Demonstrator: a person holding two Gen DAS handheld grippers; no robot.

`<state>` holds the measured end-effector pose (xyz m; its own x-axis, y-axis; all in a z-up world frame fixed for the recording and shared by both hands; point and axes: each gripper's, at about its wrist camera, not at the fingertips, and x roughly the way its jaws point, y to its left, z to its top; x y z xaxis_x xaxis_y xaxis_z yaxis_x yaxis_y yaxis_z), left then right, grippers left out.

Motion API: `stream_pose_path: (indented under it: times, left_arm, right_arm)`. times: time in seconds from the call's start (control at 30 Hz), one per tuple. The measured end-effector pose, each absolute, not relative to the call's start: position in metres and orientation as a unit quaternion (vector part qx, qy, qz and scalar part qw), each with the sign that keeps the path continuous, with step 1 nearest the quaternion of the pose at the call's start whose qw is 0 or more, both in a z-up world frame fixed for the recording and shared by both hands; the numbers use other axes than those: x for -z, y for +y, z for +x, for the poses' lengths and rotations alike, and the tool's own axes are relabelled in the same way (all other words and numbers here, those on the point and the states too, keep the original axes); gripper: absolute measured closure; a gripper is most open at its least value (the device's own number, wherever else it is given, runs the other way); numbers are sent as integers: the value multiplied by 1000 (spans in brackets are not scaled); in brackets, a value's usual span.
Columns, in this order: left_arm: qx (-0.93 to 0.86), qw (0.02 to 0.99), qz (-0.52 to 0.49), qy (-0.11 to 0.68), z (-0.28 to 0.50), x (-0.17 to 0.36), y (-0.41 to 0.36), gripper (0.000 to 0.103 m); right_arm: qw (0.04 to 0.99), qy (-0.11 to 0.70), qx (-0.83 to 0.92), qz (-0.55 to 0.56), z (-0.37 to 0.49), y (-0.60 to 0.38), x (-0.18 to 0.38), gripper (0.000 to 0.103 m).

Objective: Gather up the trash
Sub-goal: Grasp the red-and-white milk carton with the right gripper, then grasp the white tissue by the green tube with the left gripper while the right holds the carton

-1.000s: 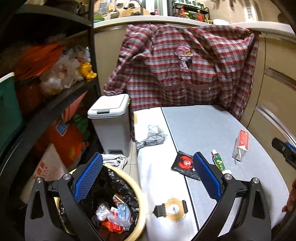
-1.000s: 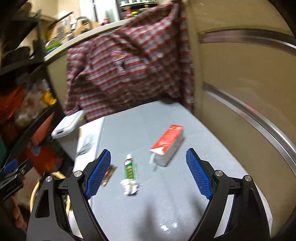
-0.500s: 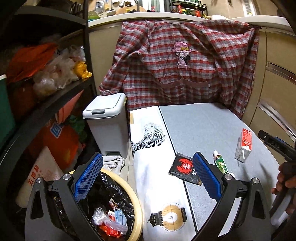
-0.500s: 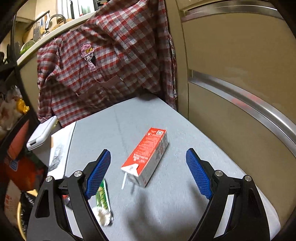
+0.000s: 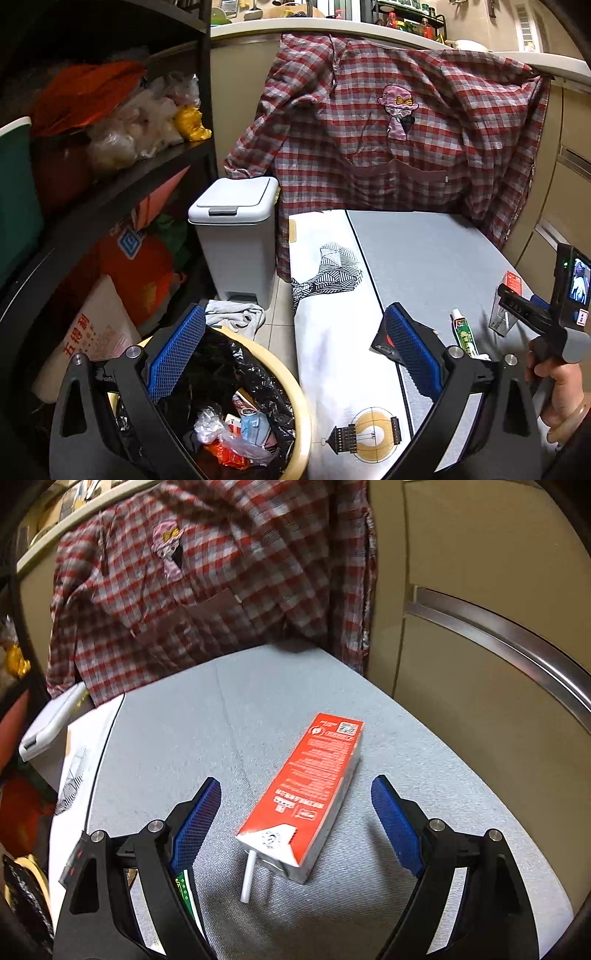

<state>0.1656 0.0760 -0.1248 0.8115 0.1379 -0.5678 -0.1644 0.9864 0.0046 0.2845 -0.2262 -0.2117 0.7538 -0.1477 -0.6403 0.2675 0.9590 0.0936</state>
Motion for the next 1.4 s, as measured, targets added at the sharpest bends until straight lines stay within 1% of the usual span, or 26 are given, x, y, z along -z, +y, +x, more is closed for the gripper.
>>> stream_pose_path:
  times: [0.03, 0.07, 0.13, 0.2, 0.23, 0.27, 0.67, 0.93, 1.13, 1.4]
  left_arm:
    - [-80, 952, -22, 296, 166, 125, 76, 8]
    - [-80, 952, -22, 295, 166, 124, 77, 8]
    - [-80, 952, -22, 295, 167, 124, 77, 8]
    - [-80, 952, -23, 295, 167, 124, 77, 8]
    - [-80, 952, -23, 295, 167, 124, 77, 8]
    - [-80, 952, -23, 294, 166, 124, 77, 8]
    - [-72, 957, -15, 280, 159, 121, 69, 8]
    - [-35, 964, -27, 262, 147, 114, 58, 8]
    - [35, 963, -24, 267, 143, 119, 18, 8]
    - [97, 956, 10, 278, 156, 147, -49, 8]
  right_arm:
    - [932, 334, 111, 86, 285, -225, 213, 25]
    - [932, 336, 112, 81, 286, -224, 215, 36]
    - [928, 348, 108, 77, 290, -223, 220, 49]
    - [927, 350, 108, 77, 289, -224, 221, 55]
    - [928, 349, 109, 76, 289, -224, 220, 60]
    - [928, 348, 109, 76, 288, -224, 219, 62]
    - [942, 302, 110, 94, 256, -241, 183, 64]
    - [951, 270, 108, 109, 210, -264, 139, 64]
    - [958, 250, 94, 102, 180, -274, 109, 63]
    - [960, 238, 98, 113, 157, -293, 104, 63]
